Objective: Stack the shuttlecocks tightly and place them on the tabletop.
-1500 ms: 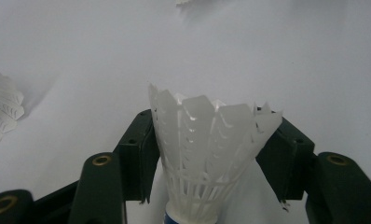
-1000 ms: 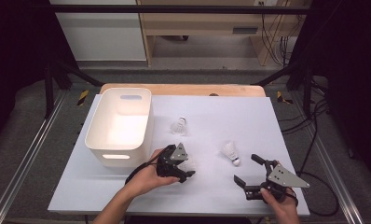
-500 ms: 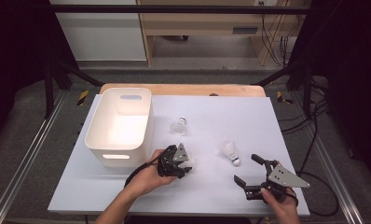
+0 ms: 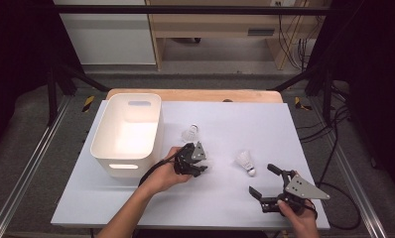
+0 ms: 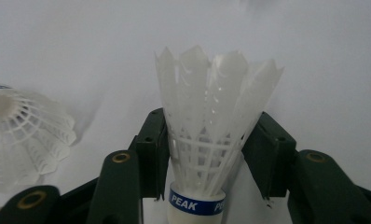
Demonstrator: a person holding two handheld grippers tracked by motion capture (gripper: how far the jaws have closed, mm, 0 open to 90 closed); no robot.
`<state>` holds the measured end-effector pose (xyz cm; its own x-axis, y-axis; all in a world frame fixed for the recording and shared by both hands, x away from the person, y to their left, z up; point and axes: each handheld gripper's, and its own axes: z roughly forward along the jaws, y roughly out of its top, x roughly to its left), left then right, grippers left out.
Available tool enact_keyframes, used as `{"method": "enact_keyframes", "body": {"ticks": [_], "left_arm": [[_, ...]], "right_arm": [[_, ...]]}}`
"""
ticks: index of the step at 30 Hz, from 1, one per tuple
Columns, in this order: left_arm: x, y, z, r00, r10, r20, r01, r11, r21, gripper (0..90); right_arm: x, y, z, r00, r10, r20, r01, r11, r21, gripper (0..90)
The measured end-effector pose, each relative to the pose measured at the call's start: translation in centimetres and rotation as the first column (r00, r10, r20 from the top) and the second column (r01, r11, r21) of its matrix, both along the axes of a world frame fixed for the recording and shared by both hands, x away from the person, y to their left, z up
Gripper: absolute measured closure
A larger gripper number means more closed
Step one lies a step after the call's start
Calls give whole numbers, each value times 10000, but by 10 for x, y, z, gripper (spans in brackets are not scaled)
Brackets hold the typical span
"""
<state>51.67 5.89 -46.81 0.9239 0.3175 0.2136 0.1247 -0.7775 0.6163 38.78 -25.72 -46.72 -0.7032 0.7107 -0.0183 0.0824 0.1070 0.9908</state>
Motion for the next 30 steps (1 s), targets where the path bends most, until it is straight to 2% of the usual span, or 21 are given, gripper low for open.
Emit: {"method": "enact_keyframes", "body": {"ticks": [8,11,15,30], "left_arm": [[-3,-1,2,9999,-42,-146,39,9997,-256,383],[-2,-2,2,9997,191,-166,-198,9991,-379,285],[-1,-2,2,9989,326,-329,-346,9976,-608,223],[0,-3,1,9975,551,-446,-586,9948,-828,187]], "right_arm": [[0,-1,1,10000,-2,-17,2,10000,12,27],[0,0,0,10000,11,-3,-11,10000,7,27],[0,0,0,10000,45,-24,-45,10000,-8,27],[0,0,0,10000,70,-7,-70,10000,-42,27]]}}
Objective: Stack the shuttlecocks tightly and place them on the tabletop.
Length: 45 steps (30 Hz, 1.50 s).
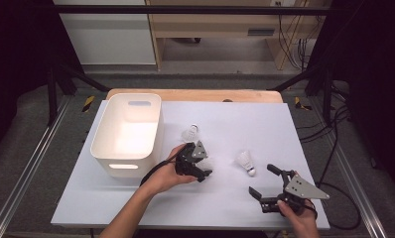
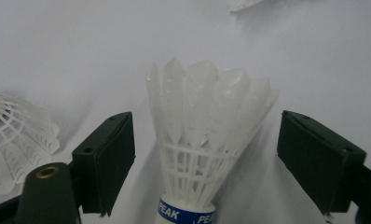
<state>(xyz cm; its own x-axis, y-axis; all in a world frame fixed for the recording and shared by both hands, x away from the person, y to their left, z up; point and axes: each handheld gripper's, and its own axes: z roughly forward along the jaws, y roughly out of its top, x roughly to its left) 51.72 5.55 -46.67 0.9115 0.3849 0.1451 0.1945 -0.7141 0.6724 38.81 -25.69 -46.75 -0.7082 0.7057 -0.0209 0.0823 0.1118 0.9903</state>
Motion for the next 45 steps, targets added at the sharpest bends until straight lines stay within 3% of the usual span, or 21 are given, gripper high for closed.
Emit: {"method": "enact_keyframes", "body": {"ticks": [16,22,25,28,32,39,42,44,45], "left_arm": [[-6,0,1,9999,135,-28,-136,9997,-217,110],[-15,8,5,9990,425,132,-409,9937,-1040,58],[-26,13,8,9964,796,302,-732,9821,-1734,56],[-38,20,9,9932,1056,484,-907,9654,-2445,55],[-55,28,10,9888,1339,658,-1077,9458,-3065,55],[-86,42,8,9809,1813,704,-1381,9044,-4038,52],[-102,45,5,9802,1784,860,-1270,8994,-4183,55],[-110,48,3,9784,1829,962,-1219,8866,-4462,55],[-114,51,2,9739,1989,1093,-1253,8729,-4715,57]], "right_arm": [[0,0,0,10000,-3,-21,3,10000,-5,27],[0,-1,0,10000,-54,-50,55,10000,20,27],[0,-1,0,10000,-46,-45,46,10000,-8,27],[0,-1,0,10000,-76,-50,76,10000,-35,26],[0,-1,0,9998,-80,-170,79,10000,-49,26],[1,0,-1,9992,-266,-297,260,9994,-213,26],[1,-1,-2,9988,-412,-278,407,9990,-201,27],[1,-1,-2,9984,-523,-225,518,9984,-205,27],[0,-2,-3,9980,-558,-284,553,9983,-191,28]]}}
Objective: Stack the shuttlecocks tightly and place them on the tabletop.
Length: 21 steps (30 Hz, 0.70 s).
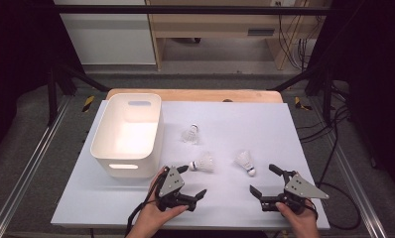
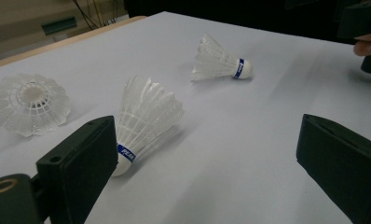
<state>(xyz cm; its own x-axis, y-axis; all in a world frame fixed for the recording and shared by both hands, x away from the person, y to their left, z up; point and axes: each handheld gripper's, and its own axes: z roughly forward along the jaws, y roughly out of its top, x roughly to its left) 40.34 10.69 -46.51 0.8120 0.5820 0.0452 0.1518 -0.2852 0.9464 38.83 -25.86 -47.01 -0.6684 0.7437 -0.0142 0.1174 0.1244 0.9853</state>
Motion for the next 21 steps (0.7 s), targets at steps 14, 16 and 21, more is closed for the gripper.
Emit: {"method": "enact_keyframes", "body": {"ticks": [14,16,21], "left_arm": [[-4,21,-17,9993,233,-288,-251,9977,-629,63],[-4,20,-17,9995,174,-259,-189,9982,-577,63],[-4,20,-18,9996,104,-259,-120,9982,-589,63]], "right_arm": [[4,-3,1,9966,-679,-477,668,9975,-235,45],[7,-1,6,9963,-656,-559,622,9962,-602,48],[20,9,21,9928,-724,-956,612,9914,-1153,62]]}}
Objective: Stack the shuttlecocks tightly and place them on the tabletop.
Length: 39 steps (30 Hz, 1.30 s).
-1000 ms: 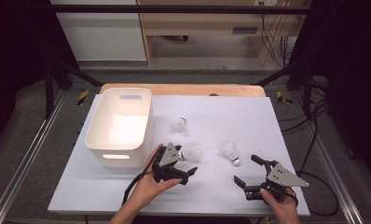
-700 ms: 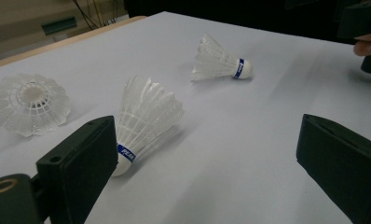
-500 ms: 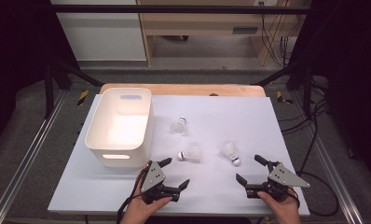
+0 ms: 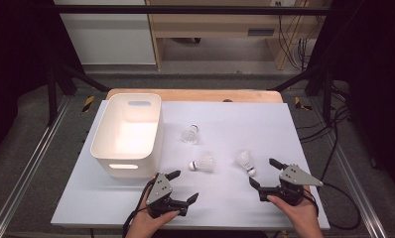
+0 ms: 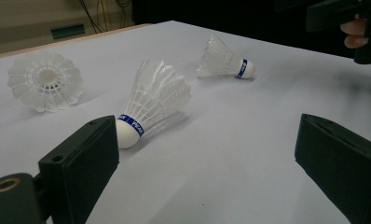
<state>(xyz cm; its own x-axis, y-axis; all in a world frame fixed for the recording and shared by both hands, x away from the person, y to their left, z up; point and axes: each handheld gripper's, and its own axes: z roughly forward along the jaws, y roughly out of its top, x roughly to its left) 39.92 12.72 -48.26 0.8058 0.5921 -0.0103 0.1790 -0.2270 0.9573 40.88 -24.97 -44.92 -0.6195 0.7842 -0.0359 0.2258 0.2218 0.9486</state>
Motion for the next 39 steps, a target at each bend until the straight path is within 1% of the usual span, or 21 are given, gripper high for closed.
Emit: {"method": "enact_keyframes", "body": {"ticks": [1,2,4,6,9,13,14,16,20,26,31,34,39], "left_arm": [[0,0,0,10000,-1,1,1,10000,-33,64],[0,1,0,10000,22,3,-22,10000,-44,64],[0,1,1,10000,50,-2,-50,10000,-36,64],[0,2,0,10000,67,-12,-67,10000,-12,64],[0,1,0,10000,58,-13,-58,10000,4,64],[0,1,0,10000,52,-25,-52,10000,34,64],[0,1,0,10000,62,-33,-62,10000,39,65],[0,1,0,10000,66,-34,-66,10000,39,64],[0,1,-1,10000,63,-55,-63,10000,33,64],[0,0,-1,10000,34,-51,-34,10000,67,65],[0,0,-1,10000,48,-52,-48,10000,50,65],[0,0,-1,10000,42,-64,-41,10000,56,65],[0,-1,-1,10000,15,-69,-15,10000,94,65]], "right_arm": [[3,3,4,9999,107,-71,-108,9999,-63,76],[6,6,7,9998,136,-124,-140,9995,-289,87],[14,13,15,9993,85,-372,-111,9975,-701,101],[21,17,17,9977,-70,-678,9,9960,-898,134],[28,22,15,9927,-238,-1184,95,9927,-1201,148],[36,27,8,9850,-388,-1680,139,9891,-1468,177],[37,28,6,9836,-428,-1752,161,9884,-1508,177],[39,28,3,9808,-441,-1897,180,9904,-1373,187],[40,27,-1,9784,-468,-2013,164,9885,-1501,198],[42,27,-1,9769,-483,-2079,149,9871,-1593,237],[43,24,-8,9717,-602,-2286,187,9836,-1795,265],[43,23,-13,9666,-631,-2486,169,9829,-1836,293],[44,21,-19,9581,-843,-2737,311,9806,-1934,329]]}}
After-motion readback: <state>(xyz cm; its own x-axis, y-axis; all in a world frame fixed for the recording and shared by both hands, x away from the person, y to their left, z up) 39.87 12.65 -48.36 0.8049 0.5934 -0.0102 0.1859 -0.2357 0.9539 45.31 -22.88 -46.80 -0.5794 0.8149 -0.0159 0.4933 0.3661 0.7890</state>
